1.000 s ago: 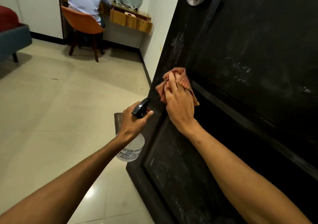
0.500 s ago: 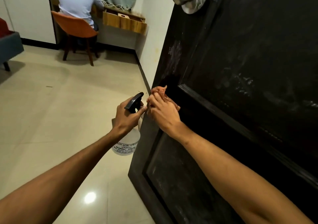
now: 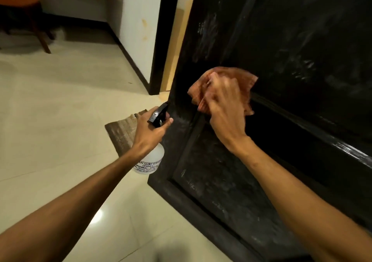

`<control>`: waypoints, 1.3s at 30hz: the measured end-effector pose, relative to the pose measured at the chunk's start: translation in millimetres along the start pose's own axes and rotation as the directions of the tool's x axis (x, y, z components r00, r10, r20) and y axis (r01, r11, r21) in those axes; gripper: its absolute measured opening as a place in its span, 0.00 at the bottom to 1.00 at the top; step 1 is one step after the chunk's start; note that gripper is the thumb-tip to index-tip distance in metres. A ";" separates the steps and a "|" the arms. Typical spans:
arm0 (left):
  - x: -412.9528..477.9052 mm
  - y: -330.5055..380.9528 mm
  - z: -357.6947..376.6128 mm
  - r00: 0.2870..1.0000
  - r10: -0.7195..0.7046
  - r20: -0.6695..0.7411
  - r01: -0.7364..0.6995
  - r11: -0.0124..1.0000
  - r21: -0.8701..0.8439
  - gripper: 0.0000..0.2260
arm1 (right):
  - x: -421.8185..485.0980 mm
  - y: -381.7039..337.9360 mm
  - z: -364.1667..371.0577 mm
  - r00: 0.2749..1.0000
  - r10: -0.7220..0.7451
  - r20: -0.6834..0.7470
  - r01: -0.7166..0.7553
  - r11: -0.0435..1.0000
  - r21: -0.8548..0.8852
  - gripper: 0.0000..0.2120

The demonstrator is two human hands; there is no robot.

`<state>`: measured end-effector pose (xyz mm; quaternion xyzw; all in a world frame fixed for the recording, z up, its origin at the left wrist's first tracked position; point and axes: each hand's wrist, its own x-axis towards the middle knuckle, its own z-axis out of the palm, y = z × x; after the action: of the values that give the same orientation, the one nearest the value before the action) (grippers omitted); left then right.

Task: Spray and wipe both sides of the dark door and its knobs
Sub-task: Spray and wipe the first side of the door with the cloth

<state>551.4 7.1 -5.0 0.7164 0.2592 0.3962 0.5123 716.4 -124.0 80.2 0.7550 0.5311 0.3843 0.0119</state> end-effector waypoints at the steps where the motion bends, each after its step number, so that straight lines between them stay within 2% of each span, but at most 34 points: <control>1: 0.4 0.5 1.8 1.000 0.012 0.011 -0.012 1.000 -0.007 0.06 | -18.7 0.7 11.6 0.998 -0.067 0.003 0.067 0.998 -0.016 0.26; 2: 1.4 1.7 3.1 1.000 0.014 0.025 -0.013 1.000 -0.020 0.07 | -33.6 1.9 13.7 0.984 -0.159 0.085 0.162 0.986 -0.039 0.27; 3: 1.5 5.1 5.8 0.999 0.010 0.037 -0.009 0.999 -0.035 0.07 | -41.2 9.1 8.8 0.977 -0.171 0.128 0.180 0.982 -0.062 0.28; 4: 0.1 8.8 8.9 0.999 0.001 0.051 0.001 0.999 -0.045 0.07 | -44.6 14.9 -0.5 0.984 -0.118 0.133 0.127 0.990 -0.059 0.30; 6: 0.6 17.0 17.1 0.998 0.013 0.062 -0.009 0.998 -0.062 0.07 | -42.2 33.0 -17.0 0.994 0.113 -0.010 -0.113 0.992 -0.064 0.32; 7: -1.1 20.4 20.8 0.998 0.024 0.057 -0.020 0.997 -0.072 0.07 | -45.3 37.9 -20.7 0.981 0.178 -0.072 -0.182 0.982 -0.057 0.32; 8: -1.9 26.8 26.3 0.998 0.044 0.047 -0.040 0.996 -0.082 0.07 | -50.5 42.3 -20.0 0.983 0.159 -0.090 -0.165 0.984 -0.065 0.32; 9: -2.1 30.6 29.4 0.998 0.059 0.038 -0.056 0.995 -0.087 0.07 | -55.6 43.0 -17.4 0.994 0.068 -0.081 -0.075 0.993 -0.091 0.32; 10: -0.6 35.0 32.5 0.996 0.081 0.040 -0.078 0.993 -0.085 0.07 | -59.6 44.3 -15.9 0.999 -0.023 -0.049 0.017 0.993 -0.121 0.32; 11: -1.0 42.0 40.0 0.993 0.097 0.062 -0.091 0.991 -0.095 0.07 | -65.8 49.2 -21.6 0.999 -0.050 0.000 0.049 0.988 -0.147 0.33; 13: -1.0 52.0 47.9 0.992 0.091 0.088 -0.078 0.987 -0.142 0.06 | -57.3 56.2 -39.0 0.998 0.058 -0.015 -0.059 0.992 -0.116 0.36; 15: 1.9 64.0 53.8 0.992 0.087 0.092 -0.070 0.981 -0.178 0.06 | -31.6 65.4 -53.3 0.974 0.198 -0.106 -0.212 0.967 -0.140 0.35; 16: 5.5 69.7 55.1 0.993 0.086 0.087 -0.068 0.979 -0.191 0.07 | -18.8 67.1 -52.4 0.967 0.207 -0.146 -0.228 0.964 -0.139 0.33; 18: 8.7 74.0 52.5 0.993 0.085 0.081 -0.067 0.978 -0.199 0.07 | -7.6 51.2 -41.7 0.994 0.055 -0.094 -0.070 0.985 -0.159 0.30; 20: 11.8 76.9 48.7 0.994 0.091 0.063 -0.078 0.978 -0.192 0.07 | -11.2 38.4 -29.3 0.991 -0.098 0.095 0.114 0.977 -0.179 0.31; 21: 13.5 78.1 45.3 0.994 0.092 0.056 -0.080 0.978 -0.194 0.06 | -7.4 38.0 -31.9 0.983 -0.117 0.142 0.143 0.971 -0.189 0.31; 22: 16.3 78.4 41.6 0.995 0.091 0.051 -0.079 0.977 -0.196 0.06 | 4.5 39.2 -37.6 0.987 -0.108 0.120 0.131 0.969 -0.207 0.32; 26: 28.3 73.5 27.9 0.995 0.096 0.020 -0.091 0.978 -0.187 0.06 | 74.3 48.1 -54.5 0.985 0.056 -0.160 -0.089 0.975 -0.205 0.28; 27: 28.5 72.0 25.2 0.995 0.097 0.011 -0.094 0.979 -0.179 0.06 | 81.8 43.2 -52.0 0.987 0.026 -0.159 -0.060 0.974 -0.217 0.27; 29: 29.3 68.6 19.9 0.995 0.102 -0.007 -0.102 0.981 -0.167 0.06 | 78.9 25.9 -29.8 0.987 -0.158 -0.024 0.148 0.958 -0.244 0.23; 31: 32.4 69.0 12.1 0.993 0.118 -0.023 -0.120 0.976 -0.179 0.07 | 69.5 13.4 -18.1 0.928 -0.320 0.190 0.359 0.906 -0.224 0.22; 32: 36.5 72.0 7.9 0.991 0.133 -0.030 -0.137 0.974 -0.183 0.07 | 75.2 14.2 -24.9 0.927 -0.319 0.199 0.359 0.909 -0.211 0.23; 33: 39.1 73.7 4.4 0.989 0.144 -0.032 -0.147 0.974 -0.171 0.06 | 83.2 16.5 -34.1 0.956 -0.256 0.144 0.281 0.940 -0.195 0.24; 35: 43.3 74.7 3.5 0.988 0.152 -0.039 -0.156 0.975 -0.159 0.05 | 99.2 25.8 -56.4 0.999 -0.031 0.024 0.035 0.978 -0.204 0.25; 36: 43.3 73.0 4.8 0.988 0.150 -0.044 -0.155 0.976 -0.155 0.05 | 96.7 27.8 -59.8 0.999 0.028 -0.029 -0.034 0.970 -0.241 0.26; 37: 40.1 69.2 8.4 0.990 0.137 -0.033 -0.140 0.978 -0.155 0.05 | 80.7 27.8 -54.0 1.000 0.016 -0.015 -0.020 0.959 -0.284 0.28; 39: 31.0 61.3 15.3 0.994 0.106 -0.015 -0.107 0.982 -0.159 0.05 | 25.0 20.3 -32.1 0.983 -0.094 0.160 0.144 0.930 -0.339 0.31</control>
<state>579.1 2.3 59.5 0.6847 0.1899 0.4450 0.5451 716.9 -125.0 125.7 0.7325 0.4973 0.4165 0.2066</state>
